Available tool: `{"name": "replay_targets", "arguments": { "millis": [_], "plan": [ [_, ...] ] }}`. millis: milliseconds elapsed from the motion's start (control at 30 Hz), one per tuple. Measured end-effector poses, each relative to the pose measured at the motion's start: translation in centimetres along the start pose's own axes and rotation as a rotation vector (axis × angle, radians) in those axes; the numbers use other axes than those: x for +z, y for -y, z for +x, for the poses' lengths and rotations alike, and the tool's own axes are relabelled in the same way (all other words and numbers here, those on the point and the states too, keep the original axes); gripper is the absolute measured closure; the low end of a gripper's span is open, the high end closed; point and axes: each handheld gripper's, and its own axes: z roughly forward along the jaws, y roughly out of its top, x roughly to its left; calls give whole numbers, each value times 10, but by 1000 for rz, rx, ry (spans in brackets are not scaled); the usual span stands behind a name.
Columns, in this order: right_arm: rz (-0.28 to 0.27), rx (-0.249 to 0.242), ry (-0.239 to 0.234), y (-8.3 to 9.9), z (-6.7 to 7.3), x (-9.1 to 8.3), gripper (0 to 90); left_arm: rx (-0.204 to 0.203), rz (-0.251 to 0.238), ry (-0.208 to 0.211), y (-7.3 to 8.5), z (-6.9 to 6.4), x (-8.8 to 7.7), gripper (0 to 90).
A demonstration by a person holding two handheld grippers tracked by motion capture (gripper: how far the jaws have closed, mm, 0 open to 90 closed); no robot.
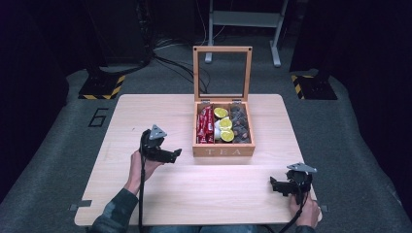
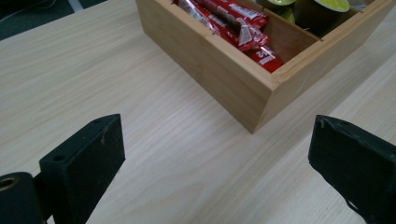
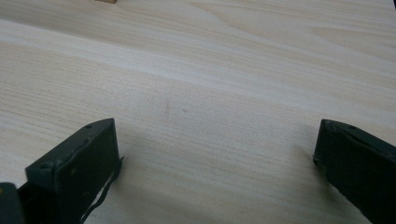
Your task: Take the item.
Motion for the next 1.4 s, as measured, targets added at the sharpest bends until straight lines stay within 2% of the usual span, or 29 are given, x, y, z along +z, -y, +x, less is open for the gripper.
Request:
{"name": "replay_targets", "arguments": {
  "millis": [433,833,1267,1333,1400],
  "plan": [
    [0,0,1,0,0,0,0,60,1,44,-36,-20,24,36],
    [0,-2,0,0,0,0,0,128,3,91,-73,-46,55,39],
    [-1,-4,0,0,0,0,0,158,8,129,-95,-66,87,32],
    [-1,-3,1,0,0,0,0,171,28,140,-98,-69,93,30],
    [-1,-5,1,0,0,0,0,166,27,143,-100,-73,98,31]
  ]
}}
